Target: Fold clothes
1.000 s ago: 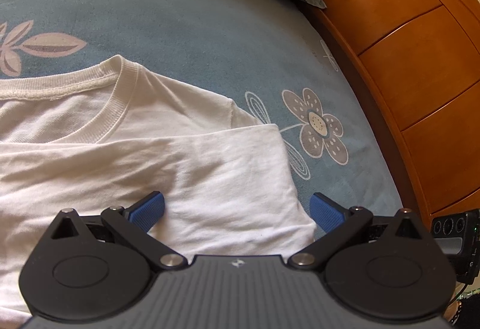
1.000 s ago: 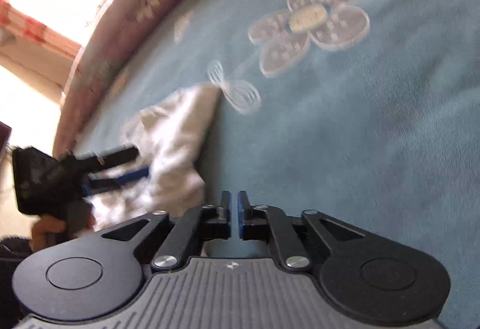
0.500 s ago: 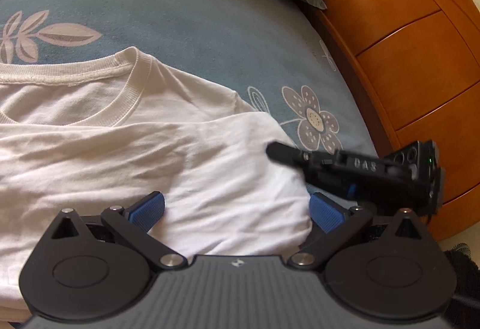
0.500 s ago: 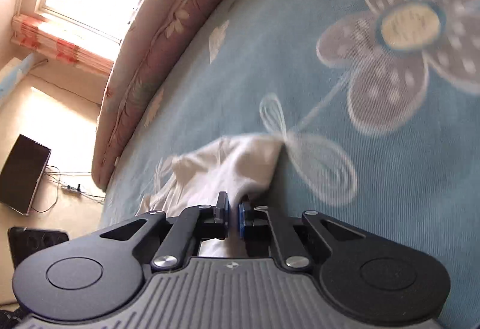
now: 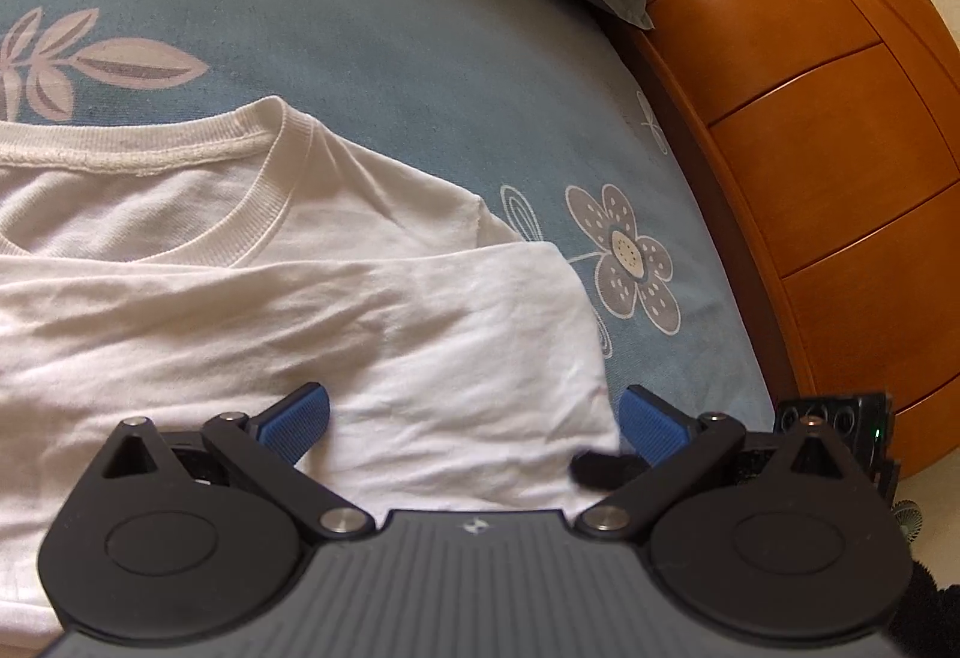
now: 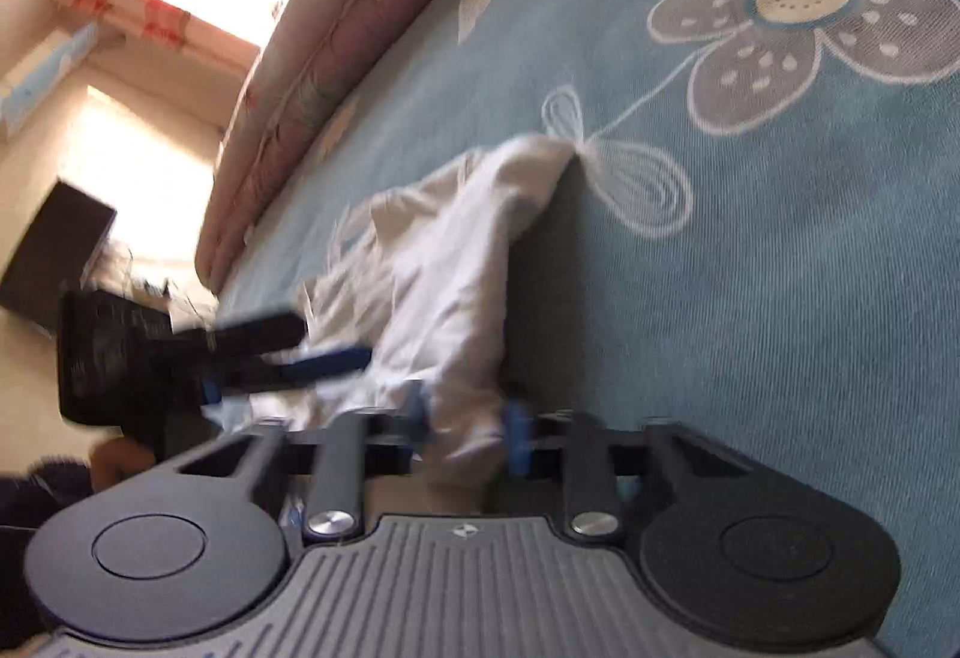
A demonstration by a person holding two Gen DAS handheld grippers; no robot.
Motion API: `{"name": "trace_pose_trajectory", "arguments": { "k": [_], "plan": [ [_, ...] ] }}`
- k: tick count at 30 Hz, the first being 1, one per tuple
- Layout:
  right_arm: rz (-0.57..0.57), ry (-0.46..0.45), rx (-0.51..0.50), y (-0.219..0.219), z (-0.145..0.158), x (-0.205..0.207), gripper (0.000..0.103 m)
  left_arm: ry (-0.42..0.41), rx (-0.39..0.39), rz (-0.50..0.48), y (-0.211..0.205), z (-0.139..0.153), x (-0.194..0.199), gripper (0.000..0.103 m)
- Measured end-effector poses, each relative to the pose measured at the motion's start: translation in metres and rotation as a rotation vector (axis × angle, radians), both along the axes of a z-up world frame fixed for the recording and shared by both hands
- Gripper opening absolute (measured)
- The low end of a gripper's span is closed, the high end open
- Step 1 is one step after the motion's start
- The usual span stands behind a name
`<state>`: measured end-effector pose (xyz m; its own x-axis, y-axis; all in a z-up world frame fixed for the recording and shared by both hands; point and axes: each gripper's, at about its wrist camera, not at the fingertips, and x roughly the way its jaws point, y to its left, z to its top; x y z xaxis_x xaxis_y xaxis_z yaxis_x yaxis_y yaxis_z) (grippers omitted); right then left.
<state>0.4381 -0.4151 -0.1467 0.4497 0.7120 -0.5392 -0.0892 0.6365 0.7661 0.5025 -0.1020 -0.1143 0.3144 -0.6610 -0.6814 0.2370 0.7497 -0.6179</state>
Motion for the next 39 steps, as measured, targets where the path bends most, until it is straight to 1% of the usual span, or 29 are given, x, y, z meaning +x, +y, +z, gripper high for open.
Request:
{"name": "trace_pose_trajectory", "arguments": {
  "k": [4, 6, 7, 9, 10, 12, 13, 14, 15, 16, 17, 18, 20, 23, 24, 26, 28, 31, 35, 37, 38, 39],
  "plan": [
    [-0.043, 0.026, 0.009, -0.015, 0.005, -0.022, 0.015, 0.002, -0.002, -0.007, 0.0, -0.001, 0.002, 0.102],
    [-0.063, 0.051, 0.014, -0.024, 0.007, -0.033, 0.008, 0.0, 0.006, -0.013, -0.001, 0.001, 0.003, 0.102],
    [-0.069, 0.057, 0.002, -0.027, 0.008, -0.036, 0.009, -0.004, 0.016, -0.018, -0.003, 0.004, 0.003, 0.102],
    [-0.081, 0.056, -0.01, -0.029, 0.011, -0.037, 0.015, -0.034, 0.006, -0.046, -0.008, 0.013, 0.004, 0.102],
    [-0.085, 0.038, -0.012, -0.03, 0.013, -0.036, 0.018, -0.049, -0.004, -0.061, -0.012, 0.018, 0.005, 0.102],
    [-0.08, -0.016, -0.006, -0.029, 0.018, -0.029, 0.036, -0.045, -0.04, -0.095, -0.022, 0.025, 0.01, 0.102],
    [-0.07, -0.031, 0.0, -0.026, 0.018, -0.023, 0.043, -0.039, -0.05, -0.104, -0.026, 0.025, 0.012, 0.102],
    [-0.06, -0.045, 0.004, -0.023, 0.018, -0.017, 0.054, -0.033, -0.06, -0.111, -0.03, 0.026, 0.015, 0.102],
    [-0.043, -0.052, 0.001, -0.017, 0.016, -0.011, 0.056, -0.026, -0.069, -0.118, -0.033, 0.026, 0.017, 0.102],
    [-0.022, -0.043, -0.014, -0.011, 0.013, -0.006, 0.055, -0.02, -0.078, -0.126, -0.037, 0.027, 0.019, 0.102],
    [0.0, -0.034, -0.037, -0.004, 0.01, -0.001, 0.031, -0.016, -0.076, -0.127, -0.039, 0.027, 0.019, 0.102],
    [0.021, -0.024, -0.086, 0.003, 0.009, 0.001, 0.014, -0.013, -0.073, -0.128, -0.041, 0.027, 0.019, 0.102],
    [0.01, -0.039, -0.159, 0.006, 0.016, -0.003, 0.013, -0.01, -0.076, -0.137, -0.044, 0.025, 0.019, 0.102],
    [-0.081, -0.013, -0.256, -0.006, 0.027, -0.016, 0.011, 0.007, -0.068, -0.151, -0.053, 0.013, 0.022, 0.102],
    [-0.109, -0.006, -0.285, -0.009, 0.031, -0.02, 0.011, 0.024, -0.068, -0.153, -0.057, 0.006, 0.025, 0.102],
    [-0.127, -0.018, -0.293, -0.011, 0.042, -0.028, 0.013, 0.033, -0.064, -0.142, -0.063, -0.008, 0.031, 0.102],
    [-0.087, -0.063, -0.236, -0.006, 0.055, -0.037, 0.014, 0.033, -0.062, -0.148, -0.064, -0.007, 0.033, 0.102],
    [0.039, -0.085, -0.172, 0.025, 0.061, -0.042, 0.016, 0.034, -0.058, -0.16, -0.064, -0.004, 0.035, 0.102],
    [0.056, -0.06, -0.259, 0.076, 0.043, -0.031, 0.017, 0.027, -0.031, -0.188, -0.066, -0.001, 0.037, 0.102],
    [-0.061, -0.051, -0.321, 0.074, 0.037, -0.036, 0.017, 0.018, -0.017, -0.201, -0.067, 0.0, 0.036, 0.102],
    [-0.112, -0.028, -0.345, 0.069, 0.033, -0.04, 0.004, 0.011, -0.011, -0.209, -0.068, 0.0, 0.036, 0.102],
    [-0.145, 0.0, -0.309, 0.061, 0.028, -0.045, 0.0, 0.002, -0.011, -0.212, -0.068, 0.003, 0.034, 0.102]
  ]
}}
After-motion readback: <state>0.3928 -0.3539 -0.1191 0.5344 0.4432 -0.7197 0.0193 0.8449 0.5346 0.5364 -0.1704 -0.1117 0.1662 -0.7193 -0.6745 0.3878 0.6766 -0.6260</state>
